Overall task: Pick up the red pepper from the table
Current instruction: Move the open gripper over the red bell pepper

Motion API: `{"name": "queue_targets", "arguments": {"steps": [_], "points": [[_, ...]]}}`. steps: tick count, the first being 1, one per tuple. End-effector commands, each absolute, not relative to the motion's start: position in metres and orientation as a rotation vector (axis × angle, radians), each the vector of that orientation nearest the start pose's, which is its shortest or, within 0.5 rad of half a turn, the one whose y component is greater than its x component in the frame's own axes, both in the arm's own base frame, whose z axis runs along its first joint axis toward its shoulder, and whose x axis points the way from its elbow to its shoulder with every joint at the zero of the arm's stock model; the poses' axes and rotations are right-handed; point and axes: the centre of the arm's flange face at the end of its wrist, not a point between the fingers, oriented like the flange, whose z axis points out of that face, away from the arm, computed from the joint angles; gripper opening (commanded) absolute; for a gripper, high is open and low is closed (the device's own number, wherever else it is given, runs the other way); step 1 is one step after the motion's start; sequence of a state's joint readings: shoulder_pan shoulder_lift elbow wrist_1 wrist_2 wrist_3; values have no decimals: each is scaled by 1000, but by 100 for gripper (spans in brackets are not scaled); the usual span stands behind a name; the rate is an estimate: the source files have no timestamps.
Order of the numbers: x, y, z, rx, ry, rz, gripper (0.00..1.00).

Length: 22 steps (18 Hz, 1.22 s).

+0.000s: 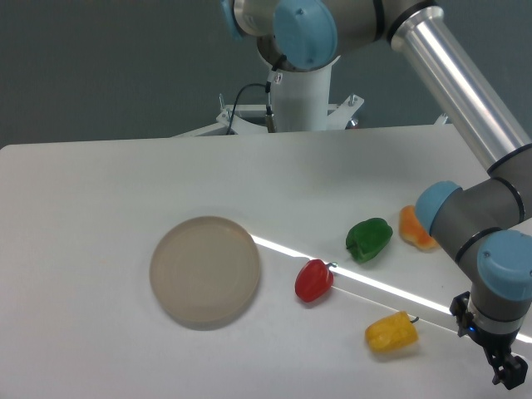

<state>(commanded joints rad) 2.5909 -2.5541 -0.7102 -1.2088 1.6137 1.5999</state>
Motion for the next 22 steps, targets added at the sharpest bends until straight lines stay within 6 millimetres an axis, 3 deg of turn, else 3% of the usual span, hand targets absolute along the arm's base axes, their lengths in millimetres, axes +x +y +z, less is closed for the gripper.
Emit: {"name": "queue_targets", "arguments": {"steps": [5,8,11,12,18,22], "points": [[-661,567,279,-2971,807,364,100],[-644,585,283,-2960,845,366,100],[-626,578,304,-2961,850,356,100],[-607,582,317,-2952,875,350,100],[-532,573,346,-2971,854,284,100],[-467,567,334,-2998,895,195,100]]}}
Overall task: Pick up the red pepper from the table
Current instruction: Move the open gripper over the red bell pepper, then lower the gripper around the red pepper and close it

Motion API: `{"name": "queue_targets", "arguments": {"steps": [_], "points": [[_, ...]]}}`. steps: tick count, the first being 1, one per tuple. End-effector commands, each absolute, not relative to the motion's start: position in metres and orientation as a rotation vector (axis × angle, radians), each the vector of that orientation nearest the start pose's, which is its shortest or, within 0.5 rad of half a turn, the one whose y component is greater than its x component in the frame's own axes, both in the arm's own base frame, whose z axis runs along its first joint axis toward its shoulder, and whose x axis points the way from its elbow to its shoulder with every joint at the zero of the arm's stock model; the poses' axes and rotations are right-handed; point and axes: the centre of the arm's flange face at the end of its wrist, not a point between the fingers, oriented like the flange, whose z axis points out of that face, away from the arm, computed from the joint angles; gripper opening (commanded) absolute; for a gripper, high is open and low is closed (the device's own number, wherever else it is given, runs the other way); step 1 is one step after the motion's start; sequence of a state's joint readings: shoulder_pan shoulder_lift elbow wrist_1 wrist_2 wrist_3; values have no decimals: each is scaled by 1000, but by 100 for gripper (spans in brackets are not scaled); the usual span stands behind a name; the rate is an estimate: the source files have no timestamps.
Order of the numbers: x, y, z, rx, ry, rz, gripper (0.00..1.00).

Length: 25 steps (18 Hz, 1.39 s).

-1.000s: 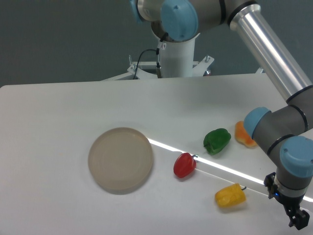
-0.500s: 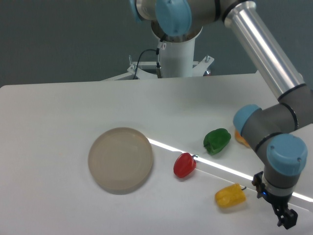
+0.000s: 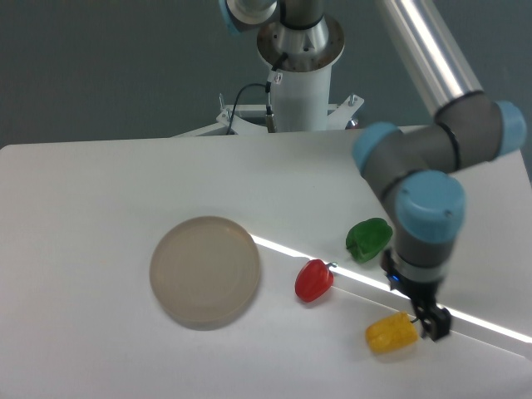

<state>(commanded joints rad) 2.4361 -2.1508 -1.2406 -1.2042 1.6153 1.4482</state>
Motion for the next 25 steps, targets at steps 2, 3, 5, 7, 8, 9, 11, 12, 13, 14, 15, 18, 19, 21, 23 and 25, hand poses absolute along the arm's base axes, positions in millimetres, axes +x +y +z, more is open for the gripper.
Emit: {"name": "queue_targets", "arguments": {"steps": [2,3,5,7,8,9,11,12,13,14,15,18,19,21,23,25], "points": [[-450,564,332,-3019,842,171,100],[-441,562,328,-3036,795,152,100],[-423,566,325,-3053,738,132,100],[-417,567,323,-3079,594,118,100],[-412,570,320,-3084,556,111,100],[-409,573,318,-3090,516,106,100],[-406,573,312,-3104,471,94,100],[-406,573,310,-3106,469,90,100],[-405,573,306,-3104,459,95,100],[-406,574,303,-3094,434,107,100],[-407,575,302,-3084,405,131,100],[-410,578,285,-3091,396,123,100],[-411,578,284,-3096,383,124,100],[-410,577,280,-3103,348,109,100],[-405,573,277,-3113,346,99,100],[-395,574,268,-3124,314,70,100]]}}
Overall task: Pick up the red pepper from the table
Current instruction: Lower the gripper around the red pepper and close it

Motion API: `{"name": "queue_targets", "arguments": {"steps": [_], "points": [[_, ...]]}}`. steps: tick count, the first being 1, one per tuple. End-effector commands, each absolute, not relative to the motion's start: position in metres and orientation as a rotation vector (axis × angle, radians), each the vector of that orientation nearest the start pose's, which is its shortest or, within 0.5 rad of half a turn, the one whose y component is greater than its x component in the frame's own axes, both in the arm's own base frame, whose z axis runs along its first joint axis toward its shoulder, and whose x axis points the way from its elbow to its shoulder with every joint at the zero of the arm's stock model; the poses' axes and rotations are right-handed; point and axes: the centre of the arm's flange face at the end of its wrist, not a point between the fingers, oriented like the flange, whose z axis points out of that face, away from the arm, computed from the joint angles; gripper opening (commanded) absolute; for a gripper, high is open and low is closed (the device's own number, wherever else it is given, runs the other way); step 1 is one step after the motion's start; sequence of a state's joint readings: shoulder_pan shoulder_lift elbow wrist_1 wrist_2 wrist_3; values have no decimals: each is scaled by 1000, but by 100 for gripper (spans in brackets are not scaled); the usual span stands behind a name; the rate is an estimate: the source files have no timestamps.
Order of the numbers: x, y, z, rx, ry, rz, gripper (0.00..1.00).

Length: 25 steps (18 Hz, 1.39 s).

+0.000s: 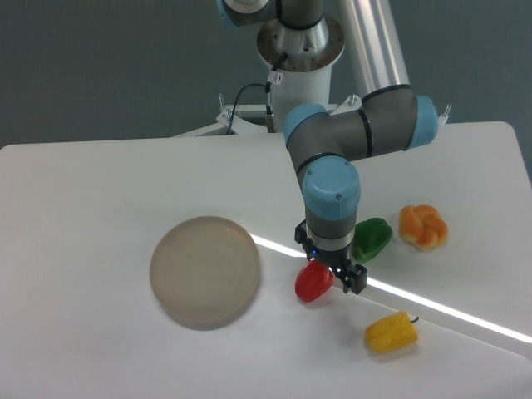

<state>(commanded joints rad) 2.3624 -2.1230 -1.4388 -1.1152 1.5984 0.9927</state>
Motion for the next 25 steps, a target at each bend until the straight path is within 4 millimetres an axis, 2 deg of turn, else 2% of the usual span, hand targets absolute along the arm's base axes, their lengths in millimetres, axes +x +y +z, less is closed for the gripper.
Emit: {"name": "queue_targets", "arguments": {"steps": [2,6,10,14,16,25], "points": [[-387,578,262,-3135,260,64,100],[-374,584,256,-3141,290,47,100],[-376,585,243,-3132,290,77,100],[-377,584,239,-3136,291,69,100],[-377,584,228,-3139,289,78,100],[-379,586,222,-3126,292,99,98]]}}
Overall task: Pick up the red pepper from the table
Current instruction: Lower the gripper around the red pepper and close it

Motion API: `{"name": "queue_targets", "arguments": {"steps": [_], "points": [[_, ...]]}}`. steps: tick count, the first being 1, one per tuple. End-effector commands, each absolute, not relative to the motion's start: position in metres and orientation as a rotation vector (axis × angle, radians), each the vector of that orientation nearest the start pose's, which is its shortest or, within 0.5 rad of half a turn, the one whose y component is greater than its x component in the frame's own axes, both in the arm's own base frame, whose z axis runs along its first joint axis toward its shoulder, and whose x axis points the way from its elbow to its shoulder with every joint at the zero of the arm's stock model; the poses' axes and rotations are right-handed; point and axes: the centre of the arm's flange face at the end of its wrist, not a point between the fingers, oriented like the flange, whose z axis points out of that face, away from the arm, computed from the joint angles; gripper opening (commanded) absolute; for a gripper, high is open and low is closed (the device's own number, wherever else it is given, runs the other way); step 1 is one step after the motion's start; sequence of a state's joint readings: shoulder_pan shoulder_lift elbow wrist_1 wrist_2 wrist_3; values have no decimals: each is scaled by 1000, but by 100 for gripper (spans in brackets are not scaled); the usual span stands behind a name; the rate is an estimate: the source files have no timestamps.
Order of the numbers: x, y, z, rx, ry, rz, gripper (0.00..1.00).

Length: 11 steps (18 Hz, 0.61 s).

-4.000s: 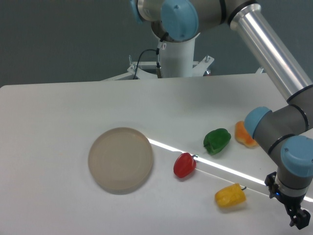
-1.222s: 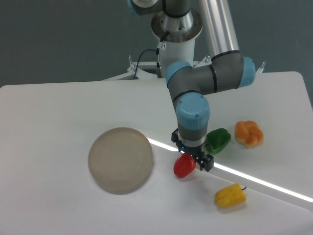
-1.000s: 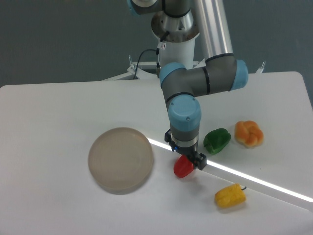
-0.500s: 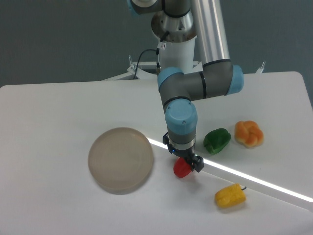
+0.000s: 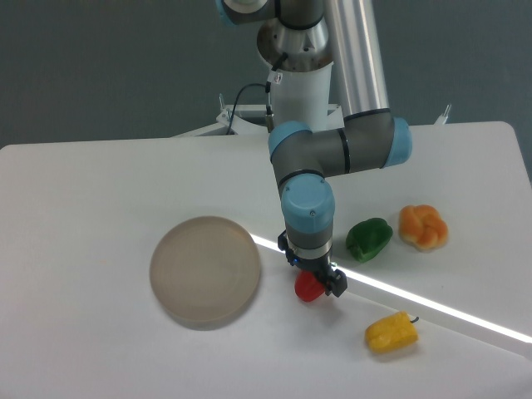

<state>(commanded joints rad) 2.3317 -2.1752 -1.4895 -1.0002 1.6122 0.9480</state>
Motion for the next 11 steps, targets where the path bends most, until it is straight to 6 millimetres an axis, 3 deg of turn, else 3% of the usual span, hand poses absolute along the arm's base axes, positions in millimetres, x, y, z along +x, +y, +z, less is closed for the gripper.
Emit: {"name": "queue_targets", "arguments": {"steps": [3,6,8,11], "points": [[-381,586,225,-3124,289,104,65],[-382,585,228,-3119,289,108,58],[-384,585,236,-3111,290,122,47],[-394,587,255,-3089,294,163,46]]}}
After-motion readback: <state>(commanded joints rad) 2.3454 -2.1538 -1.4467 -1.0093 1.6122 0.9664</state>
